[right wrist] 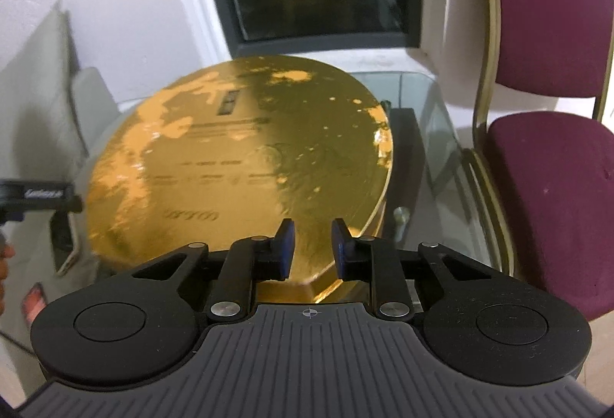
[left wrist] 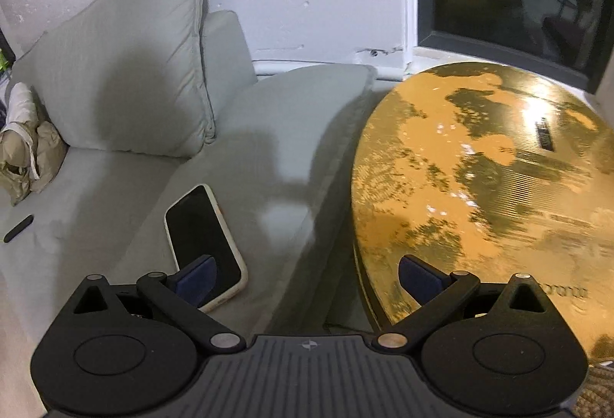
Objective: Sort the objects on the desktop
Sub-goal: 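Lower the gold lid onto the box and open the right tool, then withdraw the right tool from the closed box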
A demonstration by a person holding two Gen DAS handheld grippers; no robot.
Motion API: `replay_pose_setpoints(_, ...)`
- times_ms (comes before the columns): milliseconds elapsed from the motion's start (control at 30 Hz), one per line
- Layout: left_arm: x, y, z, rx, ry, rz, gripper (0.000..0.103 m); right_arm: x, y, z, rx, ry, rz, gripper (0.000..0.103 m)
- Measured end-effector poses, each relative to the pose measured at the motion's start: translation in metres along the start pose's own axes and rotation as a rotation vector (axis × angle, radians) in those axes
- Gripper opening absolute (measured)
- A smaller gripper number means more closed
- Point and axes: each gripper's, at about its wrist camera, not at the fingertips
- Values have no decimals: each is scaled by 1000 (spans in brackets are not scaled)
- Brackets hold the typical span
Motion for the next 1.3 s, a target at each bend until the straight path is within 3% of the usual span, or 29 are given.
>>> replay_pose_setpoints(267, -11, 19, 7, -17, 20, 11, 101, -24, 32, -13, -23, -41, -35, 29)
replay_pose_setpoints(367, -13, 28, 7, -29, 9, -7, 103, -26, 34, -16, -28, -50, -33, 35)
replay_pose_setpoints(733, -15, 30, 10, -40, 15, -11, 102, -42, 65, 5, 80, -53, -91, 35)
replay_pose_setpoints(900, -18, 36, 5, -40, 0, -12, 102, -52, 73, 10, 86, -54, -117, 37)
replay_pose_setpoints(1300, -26, 47, 6, -54, -14, 34, 102, -68, 86, 6, 118, -94, -24, 38)
Point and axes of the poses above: each gripper's, at about its wrist camera, not at the fingertips, and y roughly the way its jaws point, z to its right, x to its underside, and after that the axes turned 14 degrees about -y, right-handed
